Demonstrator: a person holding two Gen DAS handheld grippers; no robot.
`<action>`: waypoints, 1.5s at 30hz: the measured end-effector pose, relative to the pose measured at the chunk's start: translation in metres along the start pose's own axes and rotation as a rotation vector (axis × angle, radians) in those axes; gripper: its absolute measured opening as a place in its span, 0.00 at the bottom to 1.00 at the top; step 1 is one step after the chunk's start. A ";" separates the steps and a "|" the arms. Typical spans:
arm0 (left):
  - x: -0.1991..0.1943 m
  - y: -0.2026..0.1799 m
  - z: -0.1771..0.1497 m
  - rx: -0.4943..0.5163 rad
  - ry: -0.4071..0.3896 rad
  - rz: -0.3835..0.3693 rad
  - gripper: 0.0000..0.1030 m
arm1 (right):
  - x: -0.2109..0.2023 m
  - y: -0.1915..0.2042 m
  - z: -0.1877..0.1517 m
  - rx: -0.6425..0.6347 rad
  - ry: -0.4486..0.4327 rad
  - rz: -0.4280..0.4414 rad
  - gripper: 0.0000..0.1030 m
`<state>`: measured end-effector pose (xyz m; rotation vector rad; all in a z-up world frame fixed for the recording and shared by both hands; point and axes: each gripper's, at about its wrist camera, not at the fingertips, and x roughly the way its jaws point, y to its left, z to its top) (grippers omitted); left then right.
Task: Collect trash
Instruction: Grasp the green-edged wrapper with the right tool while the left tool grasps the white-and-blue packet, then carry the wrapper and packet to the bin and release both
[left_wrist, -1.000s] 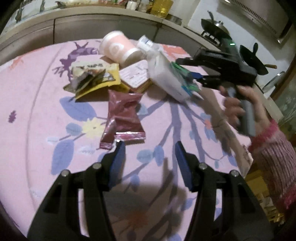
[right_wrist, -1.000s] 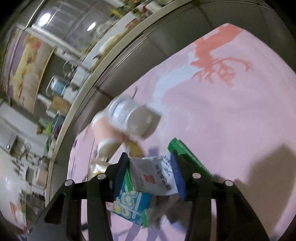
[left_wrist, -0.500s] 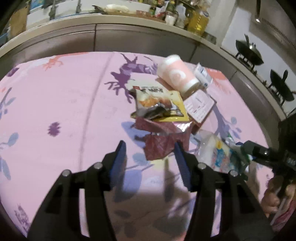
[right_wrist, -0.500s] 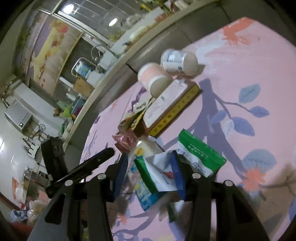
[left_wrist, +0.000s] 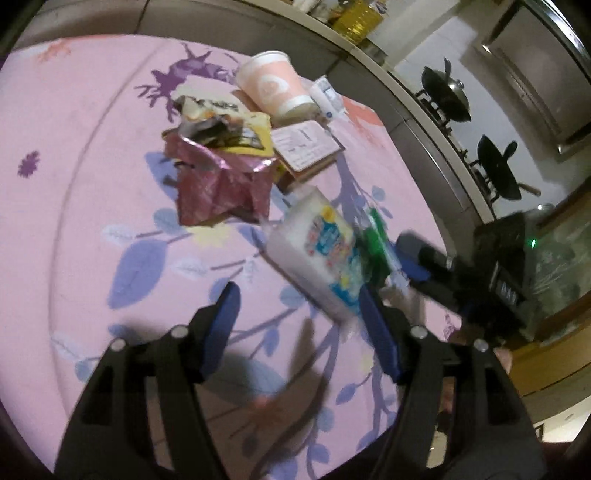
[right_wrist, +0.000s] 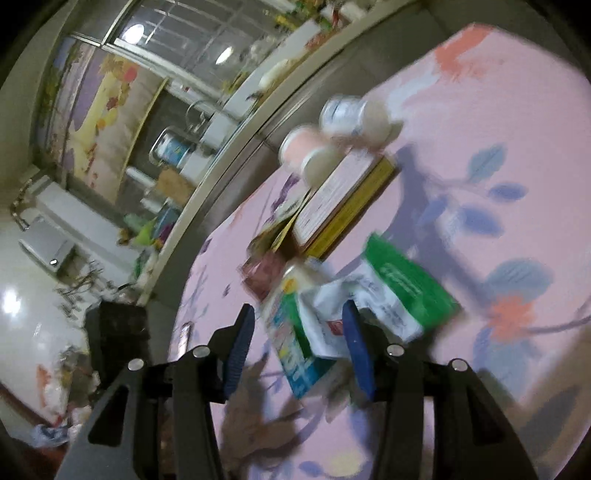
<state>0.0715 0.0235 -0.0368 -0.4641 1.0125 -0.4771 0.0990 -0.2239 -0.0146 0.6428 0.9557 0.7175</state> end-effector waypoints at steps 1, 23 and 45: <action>-0.001 0.003 0.001 -0.013 -0.003 0.004 0.62 | 0.007 0.002 -0.003 0.007 0.030 0.032 0.47; 0.037 -0.023 0.031 0.136 0.014 0.279 0.62 | 0.008 0.061 -0.086 -0.470 0.071 -0.265 0.47; 0.038 -0.034 -0.014 0.254 0.049 0.382 0.57 | -0.063 0.006 -0.076 -0.257 -0.136 -0.376 0.03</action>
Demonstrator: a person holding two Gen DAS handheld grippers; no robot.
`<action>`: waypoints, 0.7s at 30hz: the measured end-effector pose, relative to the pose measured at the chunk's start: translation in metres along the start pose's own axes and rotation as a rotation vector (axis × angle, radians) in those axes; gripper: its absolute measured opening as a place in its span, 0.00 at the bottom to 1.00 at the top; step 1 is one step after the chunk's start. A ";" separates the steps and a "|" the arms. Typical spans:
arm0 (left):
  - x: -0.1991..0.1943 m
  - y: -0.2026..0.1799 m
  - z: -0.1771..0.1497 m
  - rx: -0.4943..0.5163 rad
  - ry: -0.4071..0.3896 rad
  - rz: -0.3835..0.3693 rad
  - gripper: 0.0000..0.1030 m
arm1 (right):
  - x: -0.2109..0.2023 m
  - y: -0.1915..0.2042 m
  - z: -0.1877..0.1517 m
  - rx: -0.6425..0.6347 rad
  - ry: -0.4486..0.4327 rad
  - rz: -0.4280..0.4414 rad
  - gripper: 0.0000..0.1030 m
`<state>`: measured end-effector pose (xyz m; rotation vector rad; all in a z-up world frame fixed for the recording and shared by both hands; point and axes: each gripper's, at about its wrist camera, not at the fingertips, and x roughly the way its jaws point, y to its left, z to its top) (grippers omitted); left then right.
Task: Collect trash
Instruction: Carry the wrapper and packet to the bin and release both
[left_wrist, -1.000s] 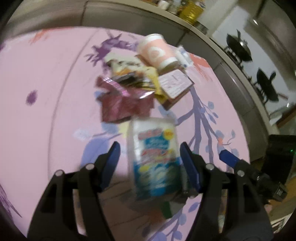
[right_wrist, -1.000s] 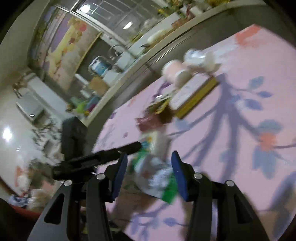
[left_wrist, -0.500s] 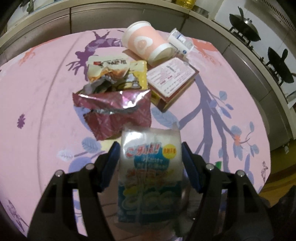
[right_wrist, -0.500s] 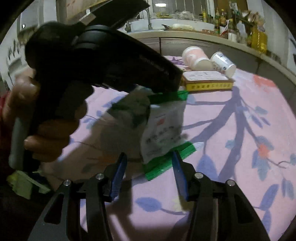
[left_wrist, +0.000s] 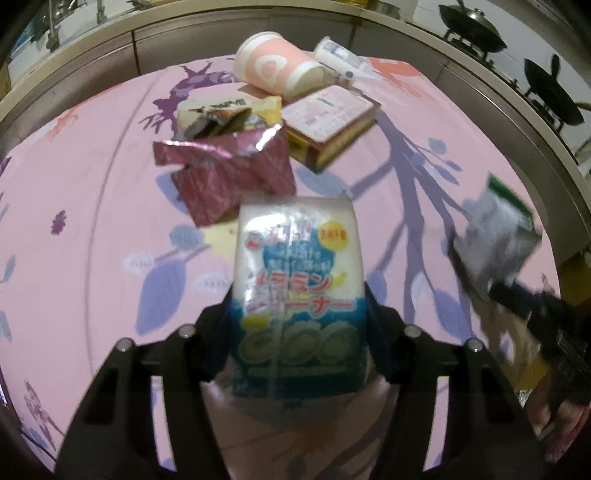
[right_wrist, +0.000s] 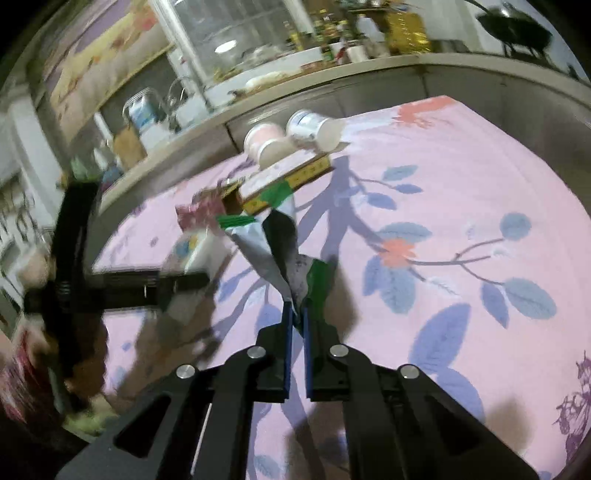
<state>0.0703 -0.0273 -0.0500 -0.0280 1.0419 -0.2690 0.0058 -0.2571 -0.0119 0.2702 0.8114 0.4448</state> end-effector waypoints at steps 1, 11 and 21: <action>-0.001 -0.002 -0.002 0.007 0.000 -0.005 0.56 | -0.002 -0.003 0.003 0.018 -0.006 0.007 0.03; -0.007 -0.073 0.022 0.129 -0.018 -0.165 0.56 | -0.015 -0.057 0.013 0.263 -0.060 0.071 0.02; 0.030 -0.152 0.062 0.228 0.028 -0.227 0.56 | -0.052 -0.123 0.017 0.447 -0.185 0.102 0.01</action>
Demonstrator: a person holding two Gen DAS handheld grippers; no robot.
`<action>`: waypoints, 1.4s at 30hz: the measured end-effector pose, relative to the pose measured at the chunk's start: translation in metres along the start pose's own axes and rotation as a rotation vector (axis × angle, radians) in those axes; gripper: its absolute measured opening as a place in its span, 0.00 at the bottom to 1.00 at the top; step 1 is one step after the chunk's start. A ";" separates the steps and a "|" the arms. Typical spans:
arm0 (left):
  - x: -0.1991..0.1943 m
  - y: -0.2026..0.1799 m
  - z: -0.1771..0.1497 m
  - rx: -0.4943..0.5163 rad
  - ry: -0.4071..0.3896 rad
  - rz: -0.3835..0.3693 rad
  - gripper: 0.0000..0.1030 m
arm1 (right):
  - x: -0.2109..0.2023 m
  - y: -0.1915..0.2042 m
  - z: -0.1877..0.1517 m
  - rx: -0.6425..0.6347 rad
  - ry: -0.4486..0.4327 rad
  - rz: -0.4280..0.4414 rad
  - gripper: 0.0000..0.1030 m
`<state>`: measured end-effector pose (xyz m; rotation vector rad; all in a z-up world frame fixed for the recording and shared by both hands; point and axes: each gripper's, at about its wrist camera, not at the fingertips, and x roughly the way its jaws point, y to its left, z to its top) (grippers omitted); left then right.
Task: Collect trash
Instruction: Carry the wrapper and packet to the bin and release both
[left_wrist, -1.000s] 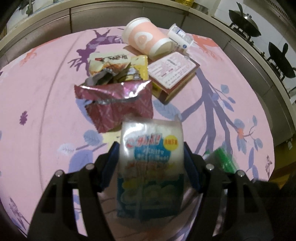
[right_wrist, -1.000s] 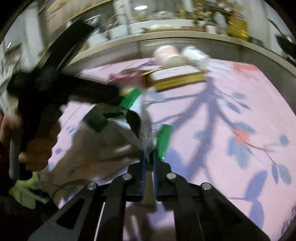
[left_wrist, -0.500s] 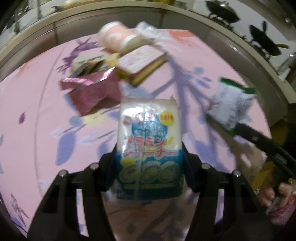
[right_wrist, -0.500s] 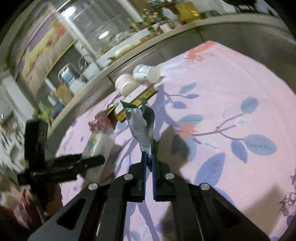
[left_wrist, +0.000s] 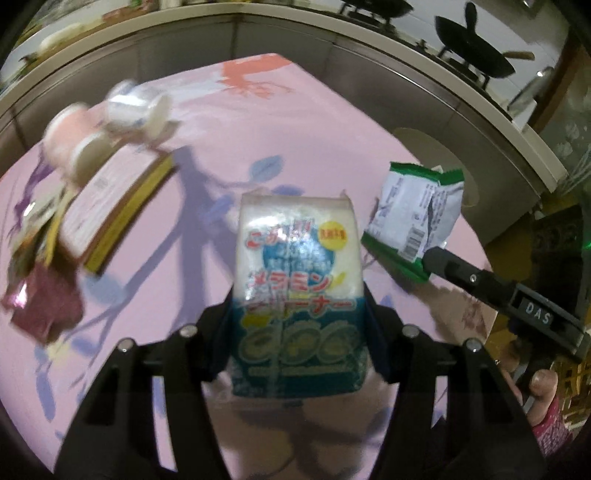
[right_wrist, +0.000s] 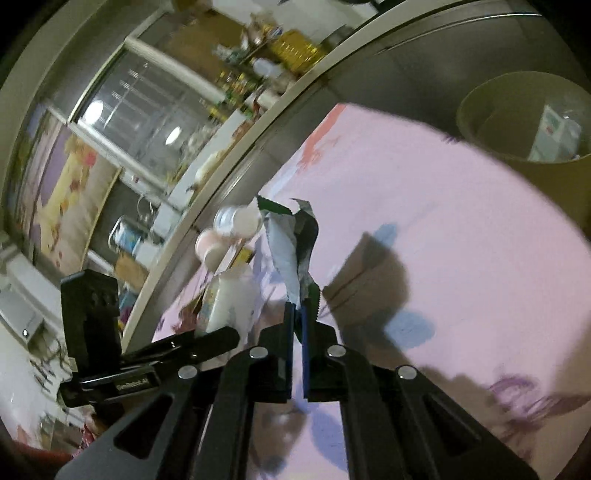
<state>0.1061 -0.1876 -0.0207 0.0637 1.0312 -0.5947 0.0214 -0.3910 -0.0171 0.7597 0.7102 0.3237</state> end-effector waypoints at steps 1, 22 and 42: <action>0.004 -0.004 0.005 0.008 0.002 -0.009 0.56 | -0.002 -0.003 0.003 0.006 -0.011 -0.004 0.01; 0.150 -0.176 0.143 0.252 0.069 -0.216 0.57 | -0.063 -0.127 0.100 0.181 -0.303 -0.152 0.01; 0.144 -0.181 0.147 0.198 0.043 -0.182 0.72 | -0.080 -0.143 0.096 0.242 -0.390 -0.223 0.66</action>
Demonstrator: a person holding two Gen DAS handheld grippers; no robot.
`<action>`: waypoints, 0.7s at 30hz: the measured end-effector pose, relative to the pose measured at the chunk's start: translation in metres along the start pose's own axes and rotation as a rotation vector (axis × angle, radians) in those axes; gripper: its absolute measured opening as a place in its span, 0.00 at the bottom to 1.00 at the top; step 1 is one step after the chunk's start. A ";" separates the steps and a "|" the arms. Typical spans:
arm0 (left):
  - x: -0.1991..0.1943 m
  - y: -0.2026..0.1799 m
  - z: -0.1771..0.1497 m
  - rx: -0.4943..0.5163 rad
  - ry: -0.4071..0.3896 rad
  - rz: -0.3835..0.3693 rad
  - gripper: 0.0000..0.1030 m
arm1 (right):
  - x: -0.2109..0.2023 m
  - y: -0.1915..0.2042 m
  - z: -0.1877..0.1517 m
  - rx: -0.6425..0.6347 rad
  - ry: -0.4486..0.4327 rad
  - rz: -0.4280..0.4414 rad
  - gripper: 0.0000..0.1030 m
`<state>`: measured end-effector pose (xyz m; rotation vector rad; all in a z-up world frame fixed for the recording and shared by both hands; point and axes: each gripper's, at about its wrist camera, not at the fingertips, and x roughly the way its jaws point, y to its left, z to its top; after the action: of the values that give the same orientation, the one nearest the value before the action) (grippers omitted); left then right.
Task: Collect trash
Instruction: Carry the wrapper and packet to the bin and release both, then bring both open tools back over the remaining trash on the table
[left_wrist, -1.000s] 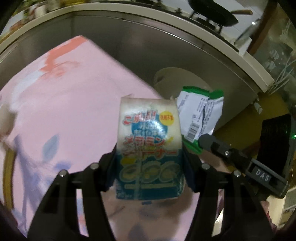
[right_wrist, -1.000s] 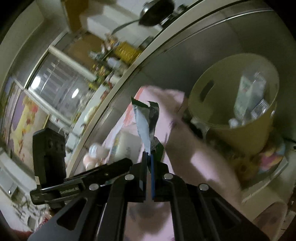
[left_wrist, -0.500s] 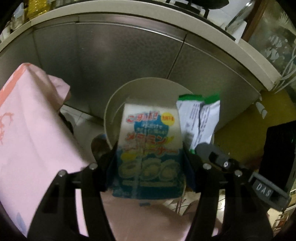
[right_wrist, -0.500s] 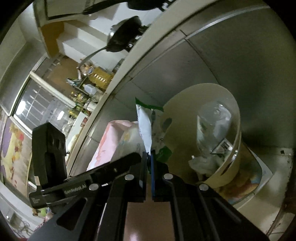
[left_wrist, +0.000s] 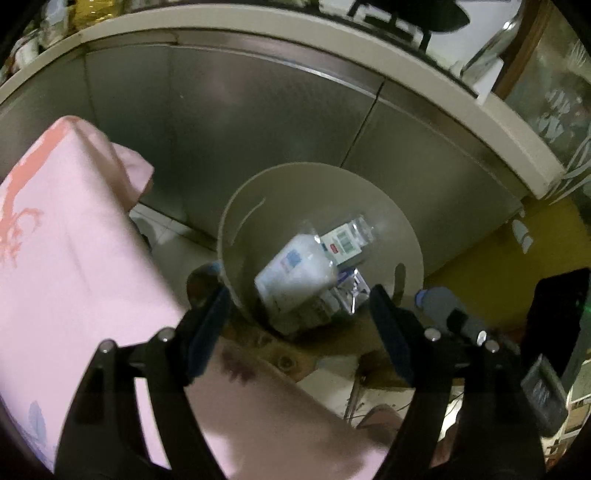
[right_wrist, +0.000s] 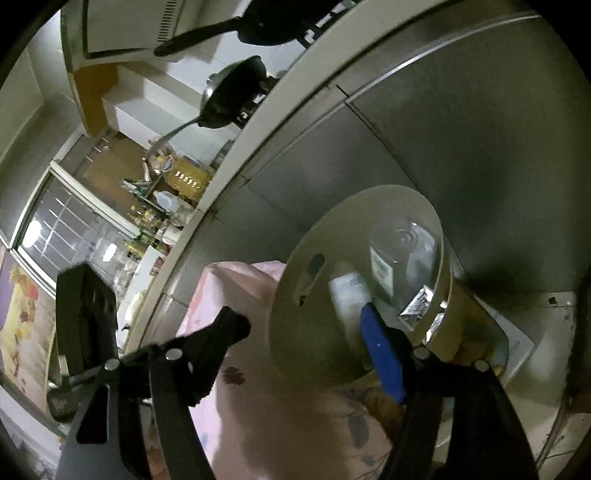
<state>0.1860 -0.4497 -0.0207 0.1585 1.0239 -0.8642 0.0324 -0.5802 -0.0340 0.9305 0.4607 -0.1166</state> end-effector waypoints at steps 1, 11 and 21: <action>-0.006 0.002 -0.005 -0.004 -0.009 0.005 0.72 | -0.005 0.004 -0.002 0.004 -0.008 0.011 0.66; -0.095 0.070 -0.104 -0.077 -0.134 0.216 0.72 | 0.001 0.045 -0.045 -0.029 0.085 0.063 0.66; -0.182 0.165 -0.223 -0.255 -0.200 0.427 0.72 | 0.033 0.107 -0.118 -0.188 0.243 0.007 0.67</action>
<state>0.1071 -0.1279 -0.0393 0.0681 0.8605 -0.3499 0.0539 -0.4185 -0.0282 0.7639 0.6817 0.0473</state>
